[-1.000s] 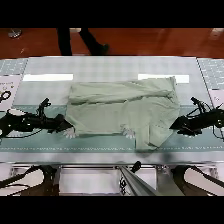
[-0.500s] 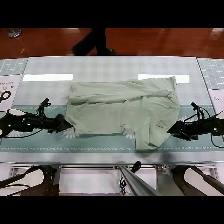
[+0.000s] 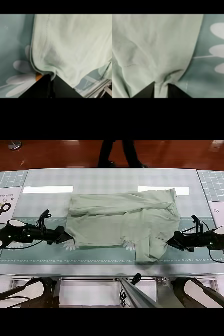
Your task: Fold the shirts.
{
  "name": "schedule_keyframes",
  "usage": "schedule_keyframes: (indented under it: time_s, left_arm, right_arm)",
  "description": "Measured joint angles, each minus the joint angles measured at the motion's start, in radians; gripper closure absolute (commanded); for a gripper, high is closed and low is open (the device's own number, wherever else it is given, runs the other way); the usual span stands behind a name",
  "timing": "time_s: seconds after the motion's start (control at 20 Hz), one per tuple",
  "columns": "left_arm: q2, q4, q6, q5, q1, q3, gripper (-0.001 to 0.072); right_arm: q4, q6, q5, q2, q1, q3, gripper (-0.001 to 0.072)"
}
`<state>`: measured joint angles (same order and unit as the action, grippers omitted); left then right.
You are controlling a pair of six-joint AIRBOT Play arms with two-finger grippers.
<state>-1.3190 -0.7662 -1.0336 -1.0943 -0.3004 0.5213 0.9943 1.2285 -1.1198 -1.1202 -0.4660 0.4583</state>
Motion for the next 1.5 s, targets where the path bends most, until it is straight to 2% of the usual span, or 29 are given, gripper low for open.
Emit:
schedule_keyframes:
  time_s: [0.05, 0.1, 0.45, 0.6, 0.75, 1.05, 1.3, 1.5]
  left_arm:
    - [0.000, 0.000, 0.000, 0.006, 0.000, 0.003, 0.0691]
    - [0.000, 0.001, 0.000, 0.012, 0.000, 0.007, 0.0691]
    - [0.040, -0.028, 0.022, 0.023, -0.001, 0.088, 0.0691]
    - [0.095, 0.056, 0.032, -0.014, 0.008, 0.202, 0.0691]
    - [0.094, 0.129, 0.033, 0.054, 0.051, 0.322, 0.0691]
    - [-0.098, 0.174, 0.018, 0.142, 0.148, 0.557, 0.0691]
    - [-0.268, 0.182, -0.040, 0.157, 0.133, 0.721, 0.0691]
    - [-0.354, 0.183, -0.068, 0.156, 0.129, 0.772, 0.0691]
  right_arm:
    - [0.000, 0.003, 0.008, 0.000, 0.000, -0.010, 0.0652]
    - [-0.002, 0.003, 0.012, 0.000, 0.000, -0.016, 0.0685]
    - [0.000, -0.047, -0.028, 0.011, -0.001, 0.047, 0.0686]
    - [-0.116, -0.058, -0.042, 0.015, 0.001, 0.187, 0.0687]
    - [-0.190, -0.040, 0.000, -0.052, 0.027, 0.360, 0.0687]
    - [-0.216, 0.014, 0.120, -0.311, 0.144, 0.669, 0.0687]
    - [-0.157, 0.082, 0.186, -0.488, 0.165, 0.898, 0.0687]
    - [-0.115, 0.120, 0.201, -0.589, 0.168, 1.000, 0.0687]
